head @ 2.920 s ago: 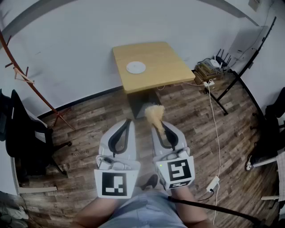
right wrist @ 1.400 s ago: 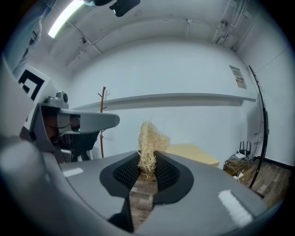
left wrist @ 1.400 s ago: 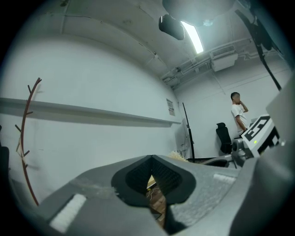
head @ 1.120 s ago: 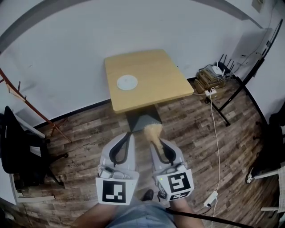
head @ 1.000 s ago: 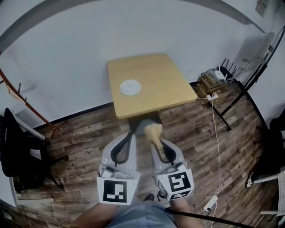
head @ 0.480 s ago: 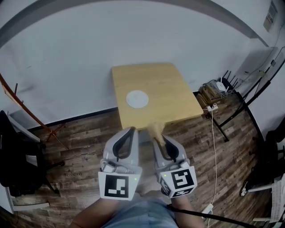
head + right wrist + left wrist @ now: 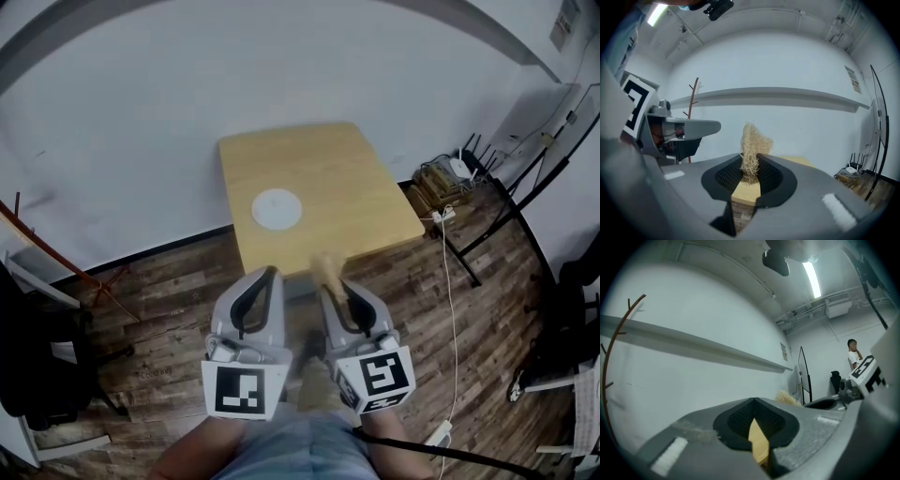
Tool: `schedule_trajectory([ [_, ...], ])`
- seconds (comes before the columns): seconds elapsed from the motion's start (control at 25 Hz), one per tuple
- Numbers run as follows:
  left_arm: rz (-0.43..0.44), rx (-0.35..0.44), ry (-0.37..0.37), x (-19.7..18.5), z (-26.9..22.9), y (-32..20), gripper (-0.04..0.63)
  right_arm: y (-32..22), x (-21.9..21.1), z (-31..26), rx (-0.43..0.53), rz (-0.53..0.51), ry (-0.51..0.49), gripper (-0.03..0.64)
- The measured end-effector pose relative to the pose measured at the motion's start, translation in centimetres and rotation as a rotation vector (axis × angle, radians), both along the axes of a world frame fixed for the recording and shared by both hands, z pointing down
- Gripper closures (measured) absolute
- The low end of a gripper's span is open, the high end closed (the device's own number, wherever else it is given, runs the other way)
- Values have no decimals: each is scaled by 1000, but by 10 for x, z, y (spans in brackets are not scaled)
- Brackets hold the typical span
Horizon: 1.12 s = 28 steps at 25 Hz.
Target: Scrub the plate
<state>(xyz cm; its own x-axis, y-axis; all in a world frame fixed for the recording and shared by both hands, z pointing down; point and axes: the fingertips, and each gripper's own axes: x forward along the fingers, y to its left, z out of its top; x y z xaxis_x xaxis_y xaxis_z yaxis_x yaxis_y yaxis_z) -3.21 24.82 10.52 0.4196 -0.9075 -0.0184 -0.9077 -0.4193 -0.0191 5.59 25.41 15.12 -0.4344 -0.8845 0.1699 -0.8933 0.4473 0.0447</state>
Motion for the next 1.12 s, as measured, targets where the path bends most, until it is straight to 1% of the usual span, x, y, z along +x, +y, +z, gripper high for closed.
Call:
schedule_trajectory([
  [0.08,0,-15,-14,6,5,-12,575,-14,7,2,16,0,-17,537],
  [0.36,-38,-88,-50,25,37,-75,575,-85,25,19,-20,-39,-53,537],
  [0.48,-58,-102,-81,35,42,-108,575,-123,32,25,-38,-69,-73,537],
  [0.56,-76,-111,-101,41,43,-129,575,-149,38,29,-53,-88,-88,537],
  [0.68,-122,-126,-112,45,43,-161,575,-184,41,29,-68,-126,-97,537],
  [0.84,-178,-130,-125,47,39,-192,575,-220,42,27,-75,-182,-111,537],
  [0.92,-200,-130,-131,48,36,-203,575,-235,42,25,-64,-204,-117,537],
  [1.12,-261,-99,-133,44,27,-225,575,-265,37,17,-42,-263,-115,537],
])
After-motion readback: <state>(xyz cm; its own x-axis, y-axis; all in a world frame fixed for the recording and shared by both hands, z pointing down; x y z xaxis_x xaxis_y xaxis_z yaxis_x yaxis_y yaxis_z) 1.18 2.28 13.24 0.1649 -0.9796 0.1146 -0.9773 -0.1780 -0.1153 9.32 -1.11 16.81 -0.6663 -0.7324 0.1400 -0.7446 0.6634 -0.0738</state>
